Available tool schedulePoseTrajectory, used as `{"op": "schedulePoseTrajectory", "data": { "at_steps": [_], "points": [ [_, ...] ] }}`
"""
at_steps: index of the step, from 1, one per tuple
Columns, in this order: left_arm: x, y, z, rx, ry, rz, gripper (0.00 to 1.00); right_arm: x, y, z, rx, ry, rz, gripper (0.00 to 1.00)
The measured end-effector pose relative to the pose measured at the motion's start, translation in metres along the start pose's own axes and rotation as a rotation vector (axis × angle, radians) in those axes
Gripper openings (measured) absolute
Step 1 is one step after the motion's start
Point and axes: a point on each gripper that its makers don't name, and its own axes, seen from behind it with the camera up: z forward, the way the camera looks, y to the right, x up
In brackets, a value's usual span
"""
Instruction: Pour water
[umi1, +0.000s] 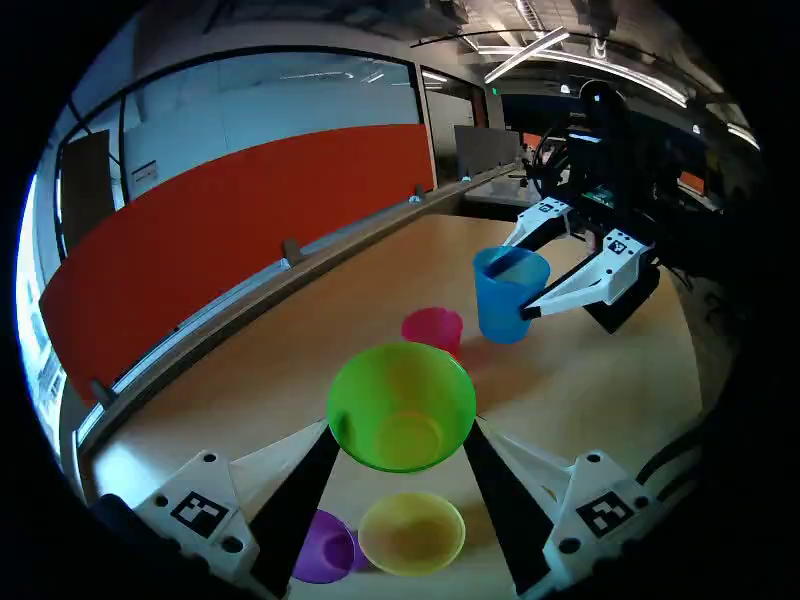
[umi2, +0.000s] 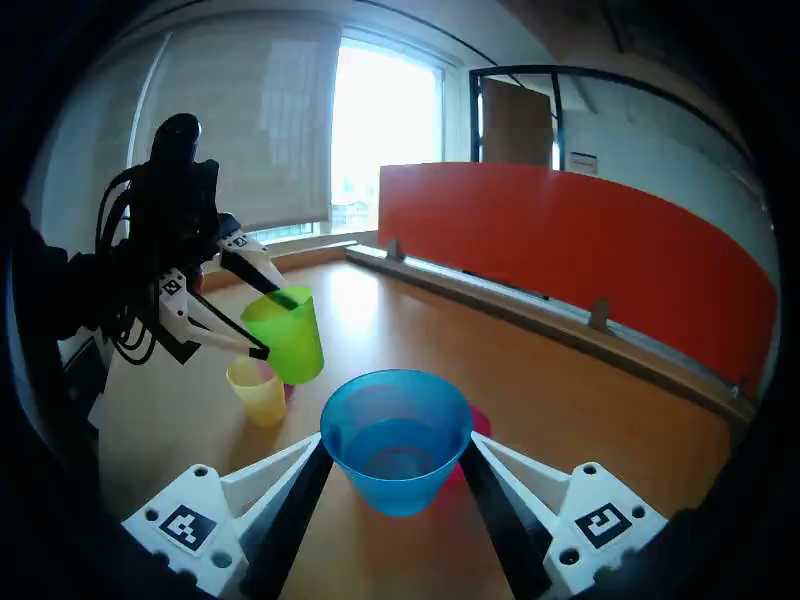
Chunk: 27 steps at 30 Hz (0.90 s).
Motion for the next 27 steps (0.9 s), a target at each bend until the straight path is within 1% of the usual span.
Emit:
{"op": "schedulePoseTrajectory", "data": {
  "at_steps": [9,18,27],
  "points": [
    [0.019,-0.005,-0.014,0.040,0.063,0.003,0.84,0.019,-0.006,-0.004,-0.008,0.045,-0.006,0.88],
    [0.031,-0.010,-0.022,0.066,0.123,-0.033,0.84,0.032,-0.006,-0.008,-0.016,0.080,-0.006,0.88],
    [0.043,-0.012,-0.031,0.086,0.190,-0.055,0.84,0.041,-0.007,-0.010,-0.019,0.113,-0.016,0.88]
  ]
}}
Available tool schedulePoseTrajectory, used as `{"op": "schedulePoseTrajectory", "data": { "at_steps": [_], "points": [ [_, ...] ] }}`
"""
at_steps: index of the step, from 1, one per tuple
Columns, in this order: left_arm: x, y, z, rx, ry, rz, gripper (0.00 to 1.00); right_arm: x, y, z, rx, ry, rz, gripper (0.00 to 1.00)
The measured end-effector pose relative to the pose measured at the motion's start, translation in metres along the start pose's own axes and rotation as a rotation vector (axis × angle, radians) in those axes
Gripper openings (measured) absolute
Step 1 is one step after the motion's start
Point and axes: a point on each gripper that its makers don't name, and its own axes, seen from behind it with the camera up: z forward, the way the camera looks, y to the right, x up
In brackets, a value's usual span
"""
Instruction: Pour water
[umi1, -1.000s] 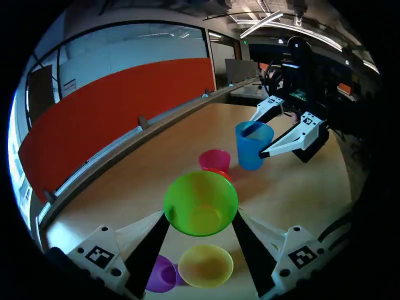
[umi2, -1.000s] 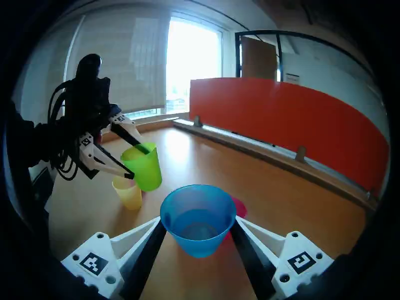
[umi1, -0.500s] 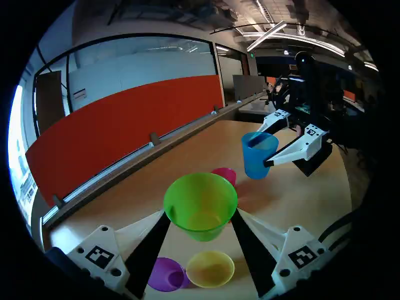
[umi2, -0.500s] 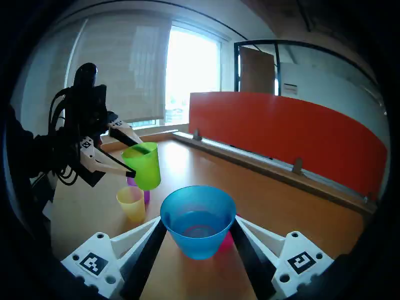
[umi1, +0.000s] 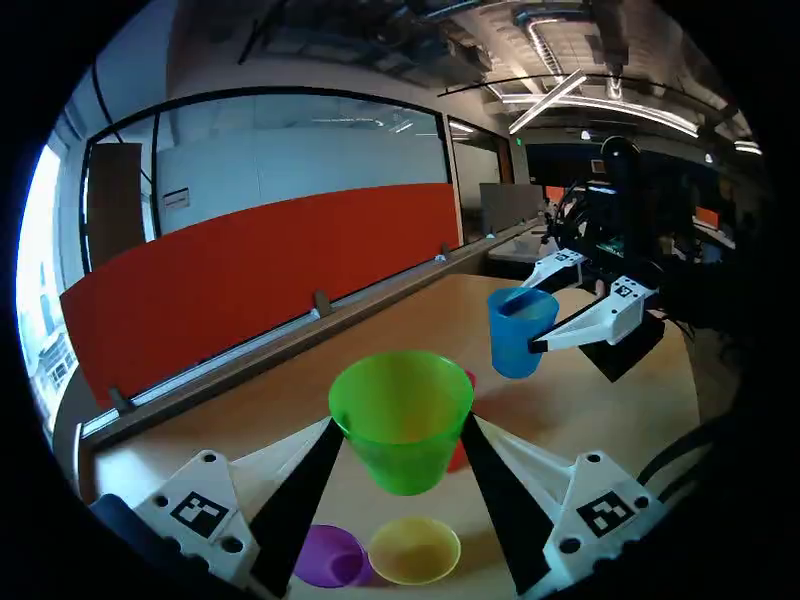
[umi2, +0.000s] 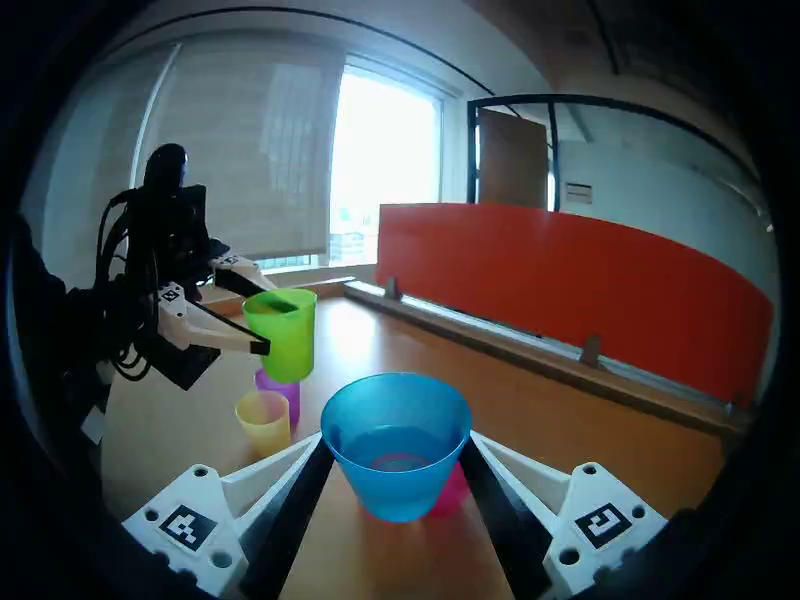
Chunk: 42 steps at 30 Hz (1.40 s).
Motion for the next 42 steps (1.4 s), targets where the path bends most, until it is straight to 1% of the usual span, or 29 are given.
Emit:
{"op": "schedulePoseTrajectory", "data": {
  "at_steps": [9,14,20,30,42],
  "points": [
    [0.011,-0.003,-0.008,0.021,0.075,-0.037,0.84,0.006,0.000,-0.001,-0.003,0.021,-0.002,0.88],
    [0.014,-0.005,-0.013,0.027,0.098,-0.061,0.84,0.010,0.000,-0.001,-0.002,0.035,-0.001,0.88],
    [0.018,-0.007,-0.018,0.035,0.123,-0.069,0.84,0.014,0.000,-0.002,-0.001,0.047,0.000,0.88],
    [0.021,-0.014,-0.023,0.049,0.134,-0.075,0.84,0.022,0.001,0.000,-0.007,0.076,-0.004,0.88],
    [0.021,-0.016,-0.028,0.056,0.132,-0.071,0.84,0.031,0.003,0.001,-0.012,0.110,-0.001,0.89]
  ]
}}
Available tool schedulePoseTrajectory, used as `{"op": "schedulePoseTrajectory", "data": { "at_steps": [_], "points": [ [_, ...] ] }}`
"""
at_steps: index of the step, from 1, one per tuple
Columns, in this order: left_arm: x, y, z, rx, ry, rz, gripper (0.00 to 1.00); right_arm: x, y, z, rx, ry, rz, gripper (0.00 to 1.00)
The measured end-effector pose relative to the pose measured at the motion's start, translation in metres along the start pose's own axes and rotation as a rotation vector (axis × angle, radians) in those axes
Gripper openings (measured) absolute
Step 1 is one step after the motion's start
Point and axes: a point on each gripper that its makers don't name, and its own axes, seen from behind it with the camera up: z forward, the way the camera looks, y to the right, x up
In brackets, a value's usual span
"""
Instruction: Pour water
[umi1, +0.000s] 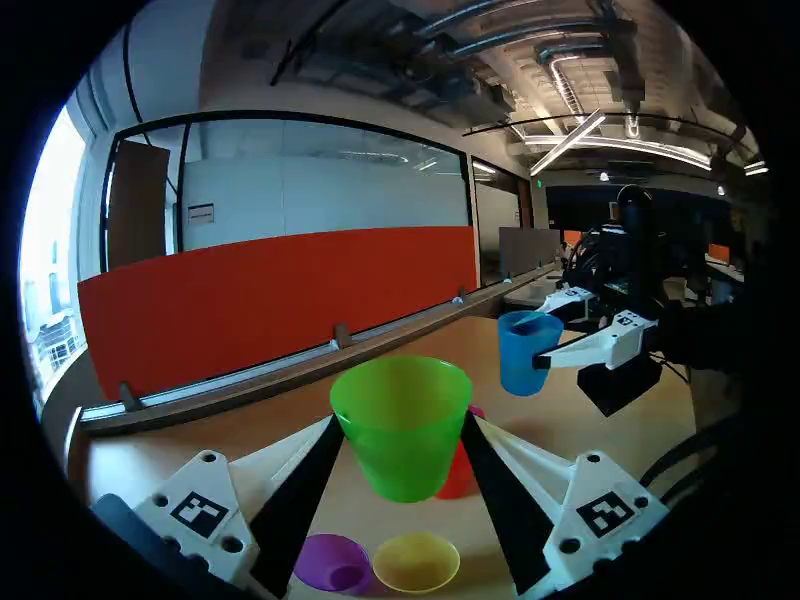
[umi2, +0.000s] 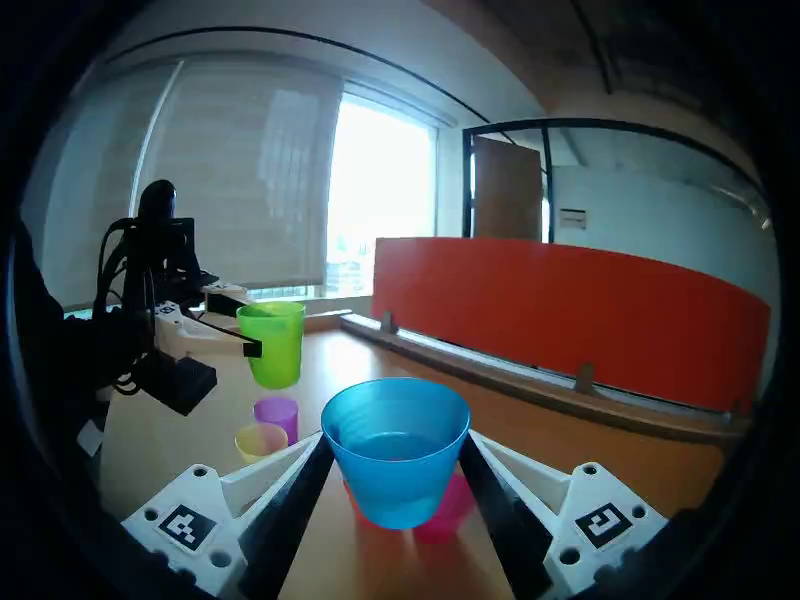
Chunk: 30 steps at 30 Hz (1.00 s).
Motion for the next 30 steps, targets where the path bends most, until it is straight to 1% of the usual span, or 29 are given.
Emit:
{"op": "schedulePoseTrajectory", "data": {
  "at_steps": [6,15,30],
  "points": [
    [0.002,0.001,0.000,0.000,0.008,0.000,0.84,0.004,0.000,0.001,0.001,0.019,-0.004,0.89],
    [0.001,0.004,-0.003,-0.007,0.009,0.002,0.84,0.012,-0.001,0.004,0.006,0.042,0.006,0.89],
    [-0.002,0.004,-0.006,-0.013,0.021,-0.009,0.84,0.024,-0.007,0.008,0.023,0.048,-0.008,0.89]
  ]
}}
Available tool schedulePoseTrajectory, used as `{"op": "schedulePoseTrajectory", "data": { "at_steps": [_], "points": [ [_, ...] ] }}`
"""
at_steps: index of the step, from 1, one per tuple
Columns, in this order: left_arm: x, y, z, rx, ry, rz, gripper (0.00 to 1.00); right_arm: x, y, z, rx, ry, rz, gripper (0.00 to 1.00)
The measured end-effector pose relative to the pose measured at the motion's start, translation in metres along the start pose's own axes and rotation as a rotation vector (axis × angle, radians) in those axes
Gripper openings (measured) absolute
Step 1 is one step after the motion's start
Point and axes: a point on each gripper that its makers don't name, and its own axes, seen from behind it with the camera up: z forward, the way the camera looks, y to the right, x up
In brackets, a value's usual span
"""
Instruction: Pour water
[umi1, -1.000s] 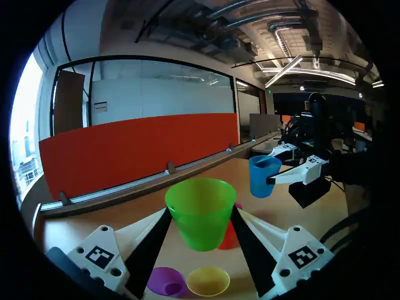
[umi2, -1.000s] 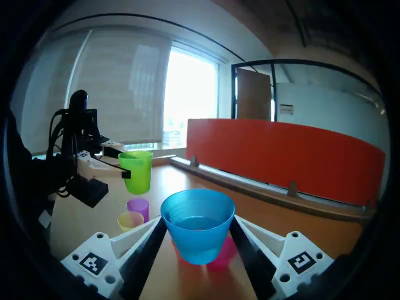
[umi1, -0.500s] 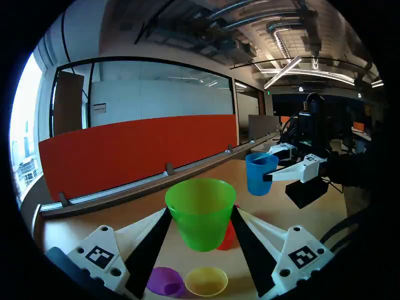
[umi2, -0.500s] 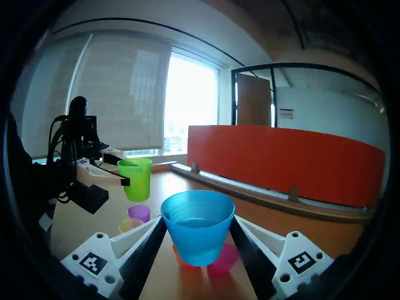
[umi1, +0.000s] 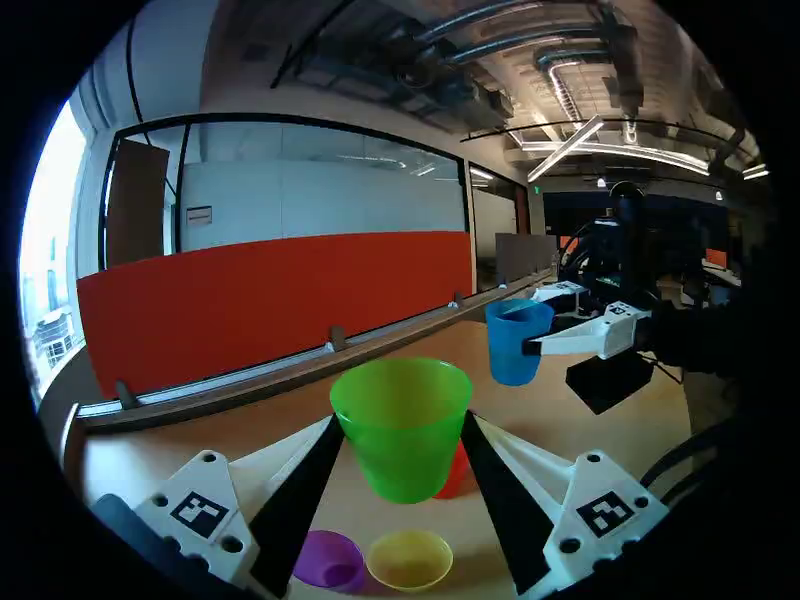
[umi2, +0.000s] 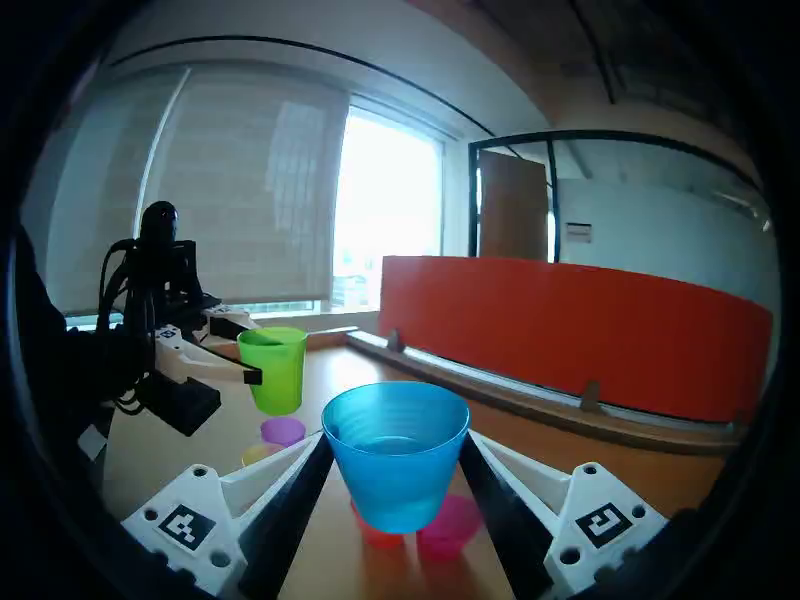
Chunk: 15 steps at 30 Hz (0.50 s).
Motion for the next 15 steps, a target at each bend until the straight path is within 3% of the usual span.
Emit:
{"op": "schedulePoseTrajectory", "data": {
  "at_steps": [15],
  "points": [
    [0.0050,0.0002,-0.0065,0.001,0.043,-0.020,0.84,0.0089,-0.0066,0.0061,0.020,0.000,-0.009,0.89]
  ]
}}
